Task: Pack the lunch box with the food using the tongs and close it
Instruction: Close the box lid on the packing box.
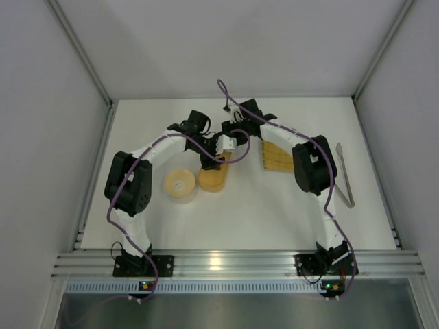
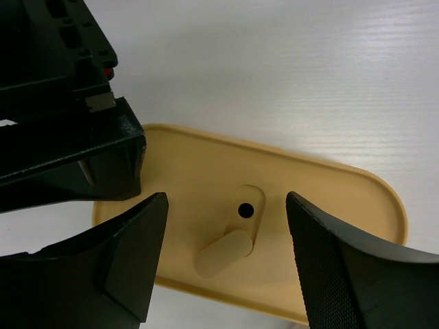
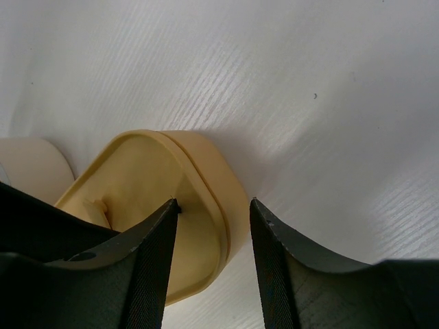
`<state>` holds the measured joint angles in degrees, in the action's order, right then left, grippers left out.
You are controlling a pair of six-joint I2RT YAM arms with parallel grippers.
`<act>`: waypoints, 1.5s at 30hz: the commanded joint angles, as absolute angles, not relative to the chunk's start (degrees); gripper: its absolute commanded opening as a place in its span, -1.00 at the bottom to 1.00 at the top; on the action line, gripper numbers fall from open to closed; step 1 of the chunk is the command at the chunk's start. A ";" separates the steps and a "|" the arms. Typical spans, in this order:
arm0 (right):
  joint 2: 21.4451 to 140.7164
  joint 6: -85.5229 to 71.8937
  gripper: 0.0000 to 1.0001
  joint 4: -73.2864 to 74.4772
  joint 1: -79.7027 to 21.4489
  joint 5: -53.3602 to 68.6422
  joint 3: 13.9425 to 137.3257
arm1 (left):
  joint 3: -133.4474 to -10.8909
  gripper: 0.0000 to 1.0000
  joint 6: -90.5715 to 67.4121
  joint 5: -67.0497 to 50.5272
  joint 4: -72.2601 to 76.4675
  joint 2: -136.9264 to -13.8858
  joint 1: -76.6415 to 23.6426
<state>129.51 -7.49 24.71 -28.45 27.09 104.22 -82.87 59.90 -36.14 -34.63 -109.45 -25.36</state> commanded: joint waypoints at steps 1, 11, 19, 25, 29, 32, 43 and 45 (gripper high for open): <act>131.31 -6.15 -0.09 28.04 -29.88 26.37 102.66 | -86.12 0.50 56.78 -37.36 -30.94 -111.97 -25.14; 131.57 -6.94 -0.10 28.57 -29.88 26.89 101.34 | -89.56 0.50 54.23 -36.39 -36.56 -118.04 -25.22; 131.13 -8.00 -0.10 27.69 -29.88 27.25 98.44 | -88.86 0.48 53.17 -34.45 -39.72 -118.92 -25.22; 131.57 -8.00 -0.11 27.77 -29.97 27.25 98.09 | -88.86 0.48 53.70 -32.43 -41.57 -120.32 -25.22; 131.40 -7.65 -0.10 27.86 -29.97 27.68 98.35 | -87.81 0.48 54.49 -32.78 -41.58 -120.06 -25.22; 130.52 -7.65 -0.07 27.86 -29.88 28.12 98.96 | -87.45 0.50 54.41 -34.36 -41.05 -118.40 -25.14; 131.74 -2.56 -0.10 31.20 -30.23 33.12 105.46 | -83.07 0.60 46.24 -38.85 -33.95 -105.57 -25.23; 133.06 -1.33 -0.11 32.17 -30.23 33.75 106.52 | -81.66 0.61 43.09 -40.51 -32.09 -100.65 -25.05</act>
<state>130.02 -5.26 26.61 -28.49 31.66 104.03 -82.85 48.23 -36.69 -36.71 -109.43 -25.30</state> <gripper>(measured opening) 0.449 0.801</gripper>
